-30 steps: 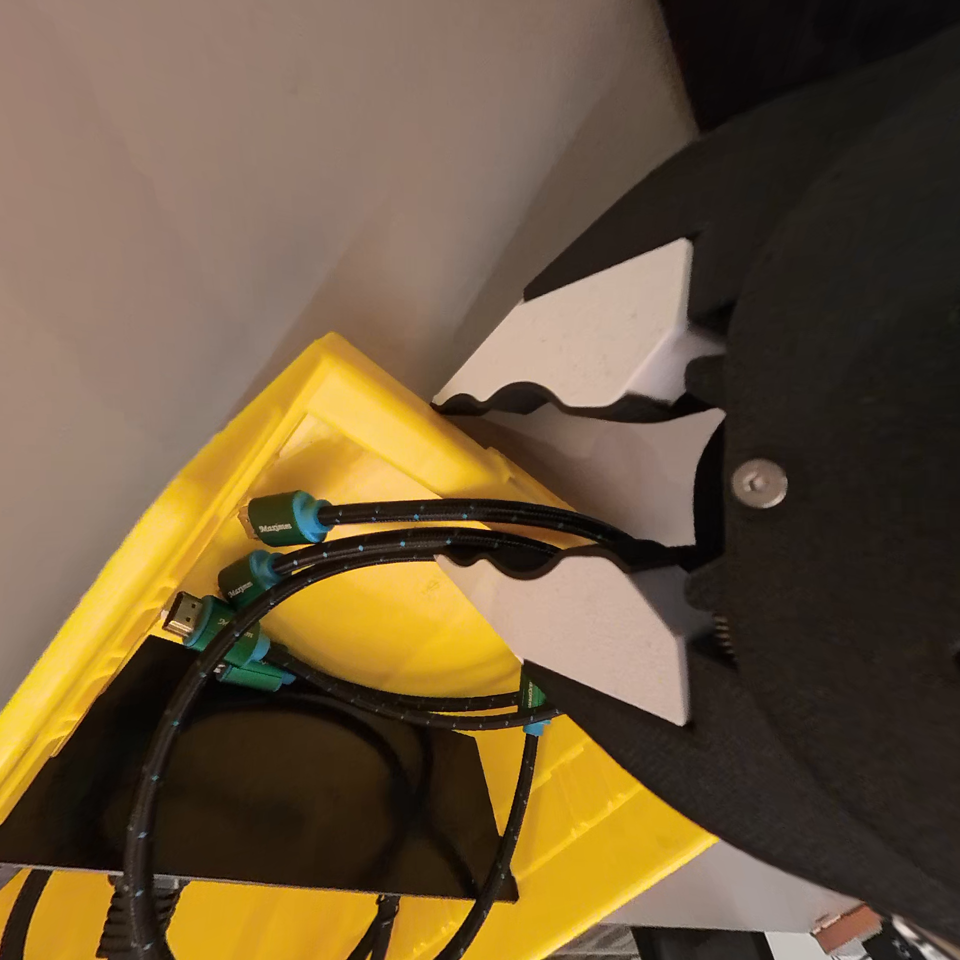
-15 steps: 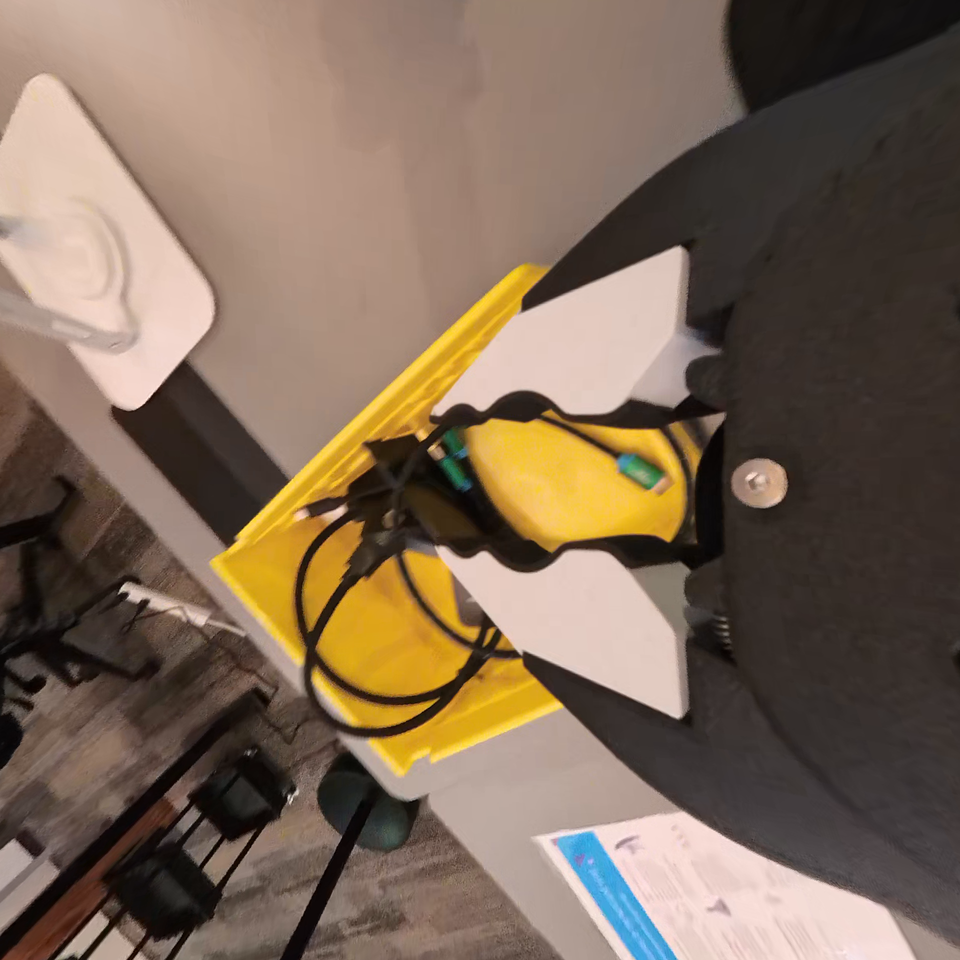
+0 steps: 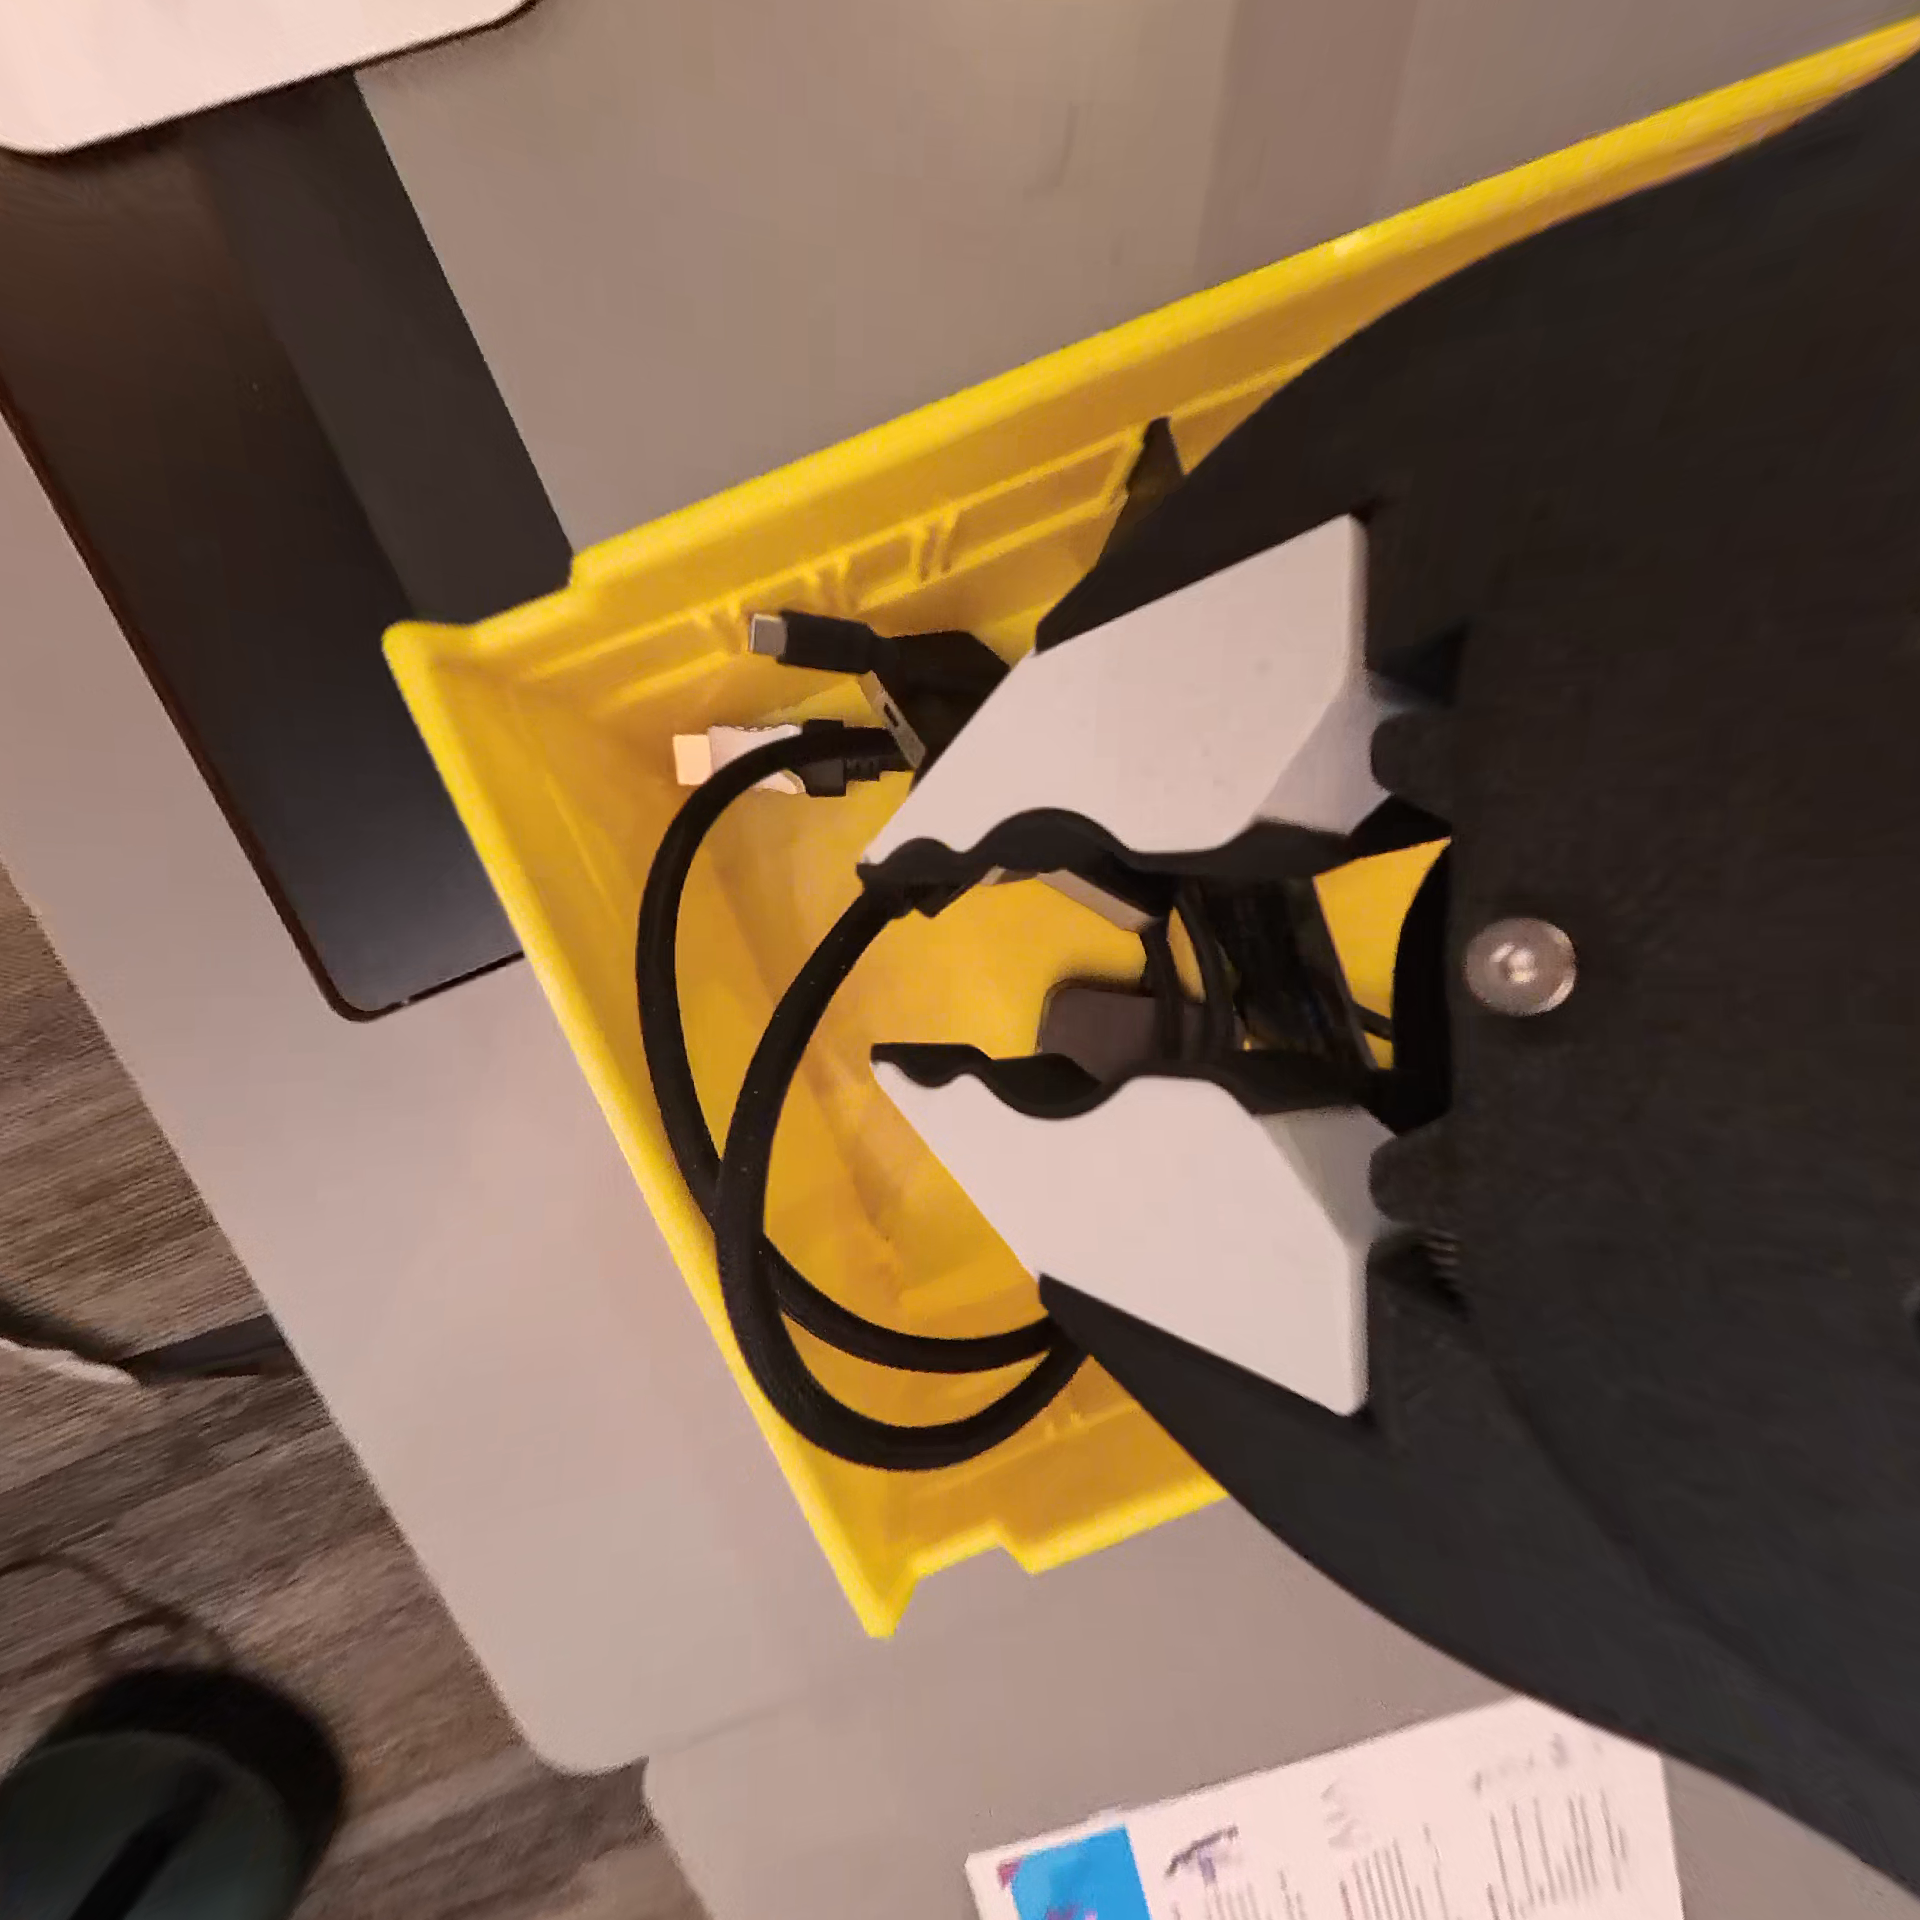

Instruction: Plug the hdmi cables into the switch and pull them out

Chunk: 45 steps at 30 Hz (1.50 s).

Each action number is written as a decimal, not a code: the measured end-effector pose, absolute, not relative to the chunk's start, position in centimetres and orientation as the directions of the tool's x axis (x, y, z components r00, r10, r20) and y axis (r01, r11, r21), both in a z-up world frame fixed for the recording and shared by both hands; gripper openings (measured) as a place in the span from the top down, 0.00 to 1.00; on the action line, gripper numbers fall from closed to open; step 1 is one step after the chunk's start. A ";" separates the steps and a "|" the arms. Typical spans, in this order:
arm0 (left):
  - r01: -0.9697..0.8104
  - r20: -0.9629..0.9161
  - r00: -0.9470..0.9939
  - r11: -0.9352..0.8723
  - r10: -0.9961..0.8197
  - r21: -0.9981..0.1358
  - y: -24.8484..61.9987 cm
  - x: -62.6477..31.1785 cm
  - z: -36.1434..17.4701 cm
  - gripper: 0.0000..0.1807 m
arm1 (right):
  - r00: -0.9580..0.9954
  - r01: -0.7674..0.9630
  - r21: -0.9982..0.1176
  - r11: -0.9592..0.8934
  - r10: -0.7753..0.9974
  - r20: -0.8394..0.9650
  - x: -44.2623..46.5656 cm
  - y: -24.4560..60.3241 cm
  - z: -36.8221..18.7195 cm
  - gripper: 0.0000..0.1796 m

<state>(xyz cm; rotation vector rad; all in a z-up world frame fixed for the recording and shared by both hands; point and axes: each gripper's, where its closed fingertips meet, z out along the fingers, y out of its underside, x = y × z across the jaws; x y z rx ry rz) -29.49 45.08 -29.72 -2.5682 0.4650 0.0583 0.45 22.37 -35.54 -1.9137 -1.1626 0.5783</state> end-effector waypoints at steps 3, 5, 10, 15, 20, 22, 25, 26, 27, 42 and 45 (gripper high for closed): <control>-0.268 -0.027 0.956 -0.838 -0.291 -0.475 45.5 -29.1 -30.9 0.86 | 0.462 0.512 -0.820 -0.255 0.887 0.012 0.1 22.2 -35.8 0.82; -0.234 0.022 0.960 -0.842 -0.279 -0.485 45.8 -28.8 -31.2 0.91 | 0.455 0.512 -0.820 -0.256 0.890 0.006 -0.1 22.0 -35.8 0.82; -0.156 0.100 0.964 -0.826 -0.248 -0.542 46.2 -28.6 -31.0 0.94 | 0.453 0.510 -0.820 -0.261 0.892 -0.002 -0.1 22.0 -35.9 0.82; -0.118 0.102 0.967 -0.766 -0.233 -0.631 46.1 -29.0 -28.6 0.96 | 0.454 0.506 -0.820 -0.266 0.891 -0.009 -0.1 22.1 -35.9 0.82; -0.104 0.088 0.966 -0.678 -0.243 -0.727 46.0 -29.3 -23.8 0.97 | 0.452 0.513 -0.817 -0.263 0.892 -0.004 -0.1 22.0 -35.9 0.82; -0.117 0.072 0.962 -0.634 -0.263 -0.764 45.9 -29.2 -21.7 0.97 | 0.450 0.515 -0.816 -0.262 0.893 -0.003 -0.1 22.0 -36.0 0.82; -0.146 0.028 0.958 -0.571 -0.285 -0.808 45.7 -28.9 -18.6 0.97 | 0.448 0.519 -0.814 -0.260 0.894 0.000 -0.2 21.9 -36.0 0.82; -0.161 0.009 0.956 -0.547 -0.294 -0.822 45.7 -28.7 -17.7 0.97 | 0.446 0.520 -0.814 -0.259 0.895 0.001 -0.2 21.9 -36.0 0.82; -0.166 -0.005 0.957 -0.532 -0.291 -0.830 45.6 -28.6 -16.8 0.97 | 0.445 0.522 -0.813 -0.258 0.895 0.001 -0.2 21.9 -36.0 0.82; -0.291 -0.160 0.904 -0.298 -0.396 -0.909 43.4 -22.7 -6.5 0.97 | 0.435 0.528 -0.805 -0.271 0.900 -0.018 -0.1 21.6 -36.2 0.82; -0.319 -0.191 0.880 -0.241 -0.435 -0.917 42.0 -20.4 -4.1 0.97 | 0.438 0.526 -0.804 -0.278 0.898 -0.023 0.0 21.7 -36.2 0.82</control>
